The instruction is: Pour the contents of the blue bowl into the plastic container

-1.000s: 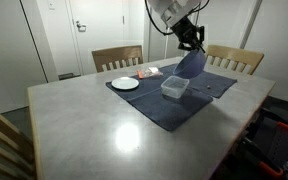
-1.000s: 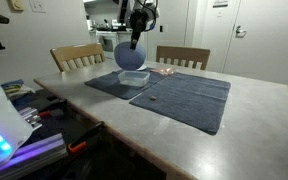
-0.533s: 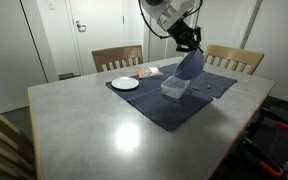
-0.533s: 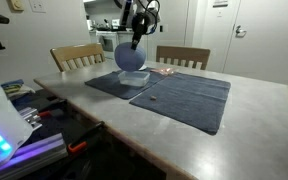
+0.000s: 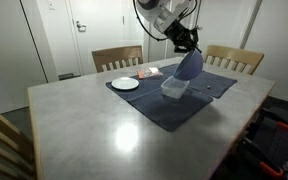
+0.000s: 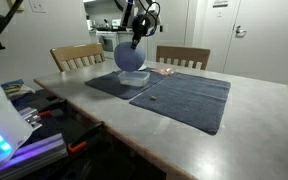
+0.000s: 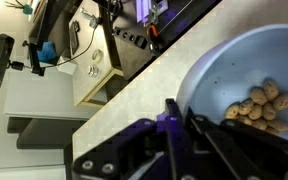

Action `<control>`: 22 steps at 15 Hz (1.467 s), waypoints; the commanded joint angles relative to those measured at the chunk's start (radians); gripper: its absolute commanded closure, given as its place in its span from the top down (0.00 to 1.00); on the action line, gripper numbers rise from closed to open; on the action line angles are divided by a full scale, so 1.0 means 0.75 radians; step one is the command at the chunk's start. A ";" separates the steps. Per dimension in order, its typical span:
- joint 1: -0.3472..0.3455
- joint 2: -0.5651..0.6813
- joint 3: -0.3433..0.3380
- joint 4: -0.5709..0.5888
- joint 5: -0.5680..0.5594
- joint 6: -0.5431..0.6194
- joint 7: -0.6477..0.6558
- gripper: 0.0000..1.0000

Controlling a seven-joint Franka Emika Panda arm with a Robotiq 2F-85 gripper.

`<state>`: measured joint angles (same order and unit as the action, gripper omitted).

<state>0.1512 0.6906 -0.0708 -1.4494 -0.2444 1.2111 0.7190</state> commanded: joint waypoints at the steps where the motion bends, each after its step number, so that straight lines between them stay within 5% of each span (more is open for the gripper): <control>1: 0.013 0.070 0.000 0.110 -0.015 -0.101 -0.049 0.01; 22: 0.031 0.467 -0.049 0.644 -0.141 -0.559 -0.319 0.01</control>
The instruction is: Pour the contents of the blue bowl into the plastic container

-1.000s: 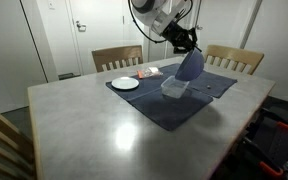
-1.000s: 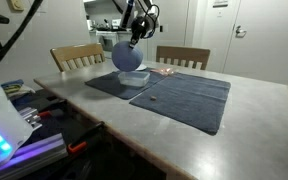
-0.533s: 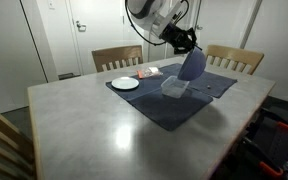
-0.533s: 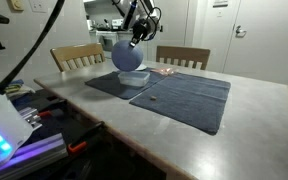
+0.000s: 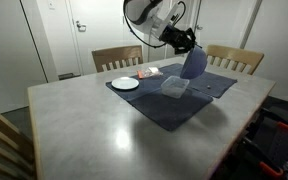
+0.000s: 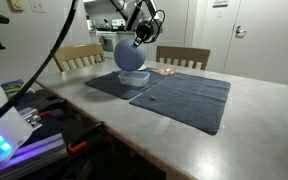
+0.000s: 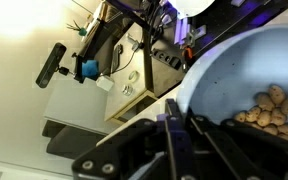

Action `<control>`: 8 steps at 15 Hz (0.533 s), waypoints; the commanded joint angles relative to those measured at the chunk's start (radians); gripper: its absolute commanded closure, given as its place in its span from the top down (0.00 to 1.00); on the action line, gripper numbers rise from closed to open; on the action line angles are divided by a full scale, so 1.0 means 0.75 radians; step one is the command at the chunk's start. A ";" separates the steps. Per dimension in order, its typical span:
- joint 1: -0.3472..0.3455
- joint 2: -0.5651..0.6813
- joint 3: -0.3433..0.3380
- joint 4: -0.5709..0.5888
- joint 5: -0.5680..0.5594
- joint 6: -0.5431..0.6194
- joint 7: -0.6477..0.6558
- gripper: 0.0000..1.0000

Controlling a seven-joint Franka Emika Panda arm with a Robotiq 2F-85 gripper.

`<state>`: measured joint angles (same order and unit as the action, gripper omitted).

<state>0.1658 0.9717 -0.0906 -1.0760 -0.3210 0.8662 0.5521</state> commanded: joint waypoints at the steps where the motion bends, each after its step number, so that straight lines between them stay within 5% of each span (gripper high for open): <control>1: 0.012 0.116 -0.026 0.176 -0.051 -0.115 -0.116 0.01; 8: 0.025 0.272 -0.041 0.423 -0.196 -0.278 -0.320 0.01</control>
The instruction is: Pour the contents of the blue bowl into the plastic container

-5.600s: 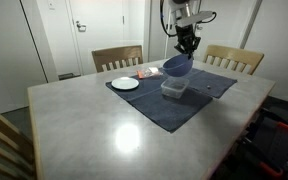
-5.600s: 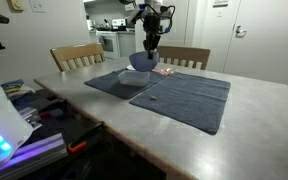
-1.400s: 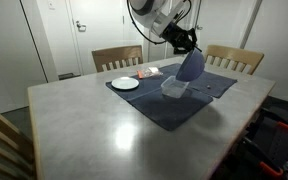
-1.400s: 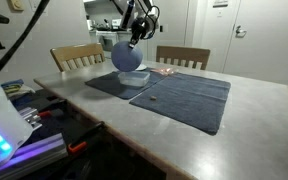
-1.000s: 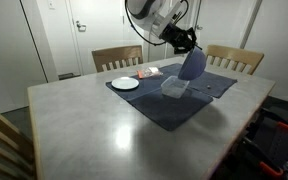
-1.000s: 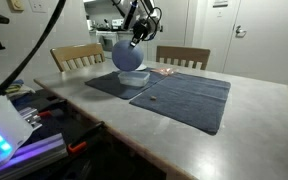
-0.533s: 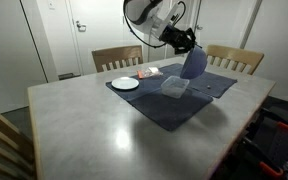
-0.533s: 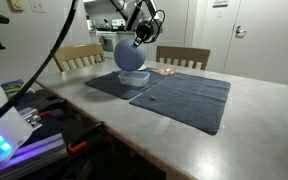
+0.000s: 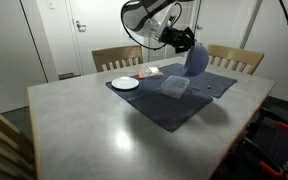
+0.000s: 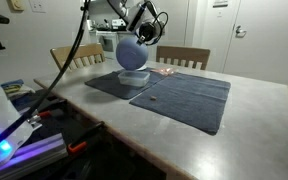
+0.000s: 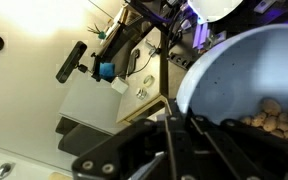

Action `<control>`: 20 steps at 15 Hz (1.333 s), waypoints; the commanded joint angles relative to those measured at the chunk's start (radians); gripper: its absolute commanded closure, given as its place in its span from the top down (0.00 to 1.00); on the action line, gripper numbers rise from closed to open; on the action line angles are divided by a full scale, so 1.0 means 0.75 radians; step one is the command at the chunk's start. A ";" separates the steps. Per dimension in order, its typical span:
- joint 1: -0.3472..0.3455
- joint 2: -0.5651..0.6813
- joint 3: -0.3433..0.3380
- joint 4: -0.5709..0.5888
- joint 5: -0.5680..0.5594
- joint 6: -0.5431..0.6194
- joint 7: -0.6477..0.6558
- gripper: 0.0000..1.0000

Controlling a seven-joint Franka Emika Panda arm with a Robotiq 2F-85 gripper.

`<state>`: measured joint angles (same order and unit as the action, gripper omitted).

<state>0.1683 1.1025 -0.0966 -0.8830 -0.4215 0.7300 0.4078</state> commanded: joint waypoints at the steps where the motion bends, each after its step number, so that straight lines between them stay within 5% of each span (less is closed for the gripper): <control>1: 0.023 0.119 -0.035 0.197 -0.083 -0.113 -0.158 0.01; 20: 0.172 0.400 -0.130 0.511 -0.539 -0.282 -0.743 0.01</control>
<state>0.2774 1.3582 -0.1615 -0.5628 -0.7816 0.5573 -0.0605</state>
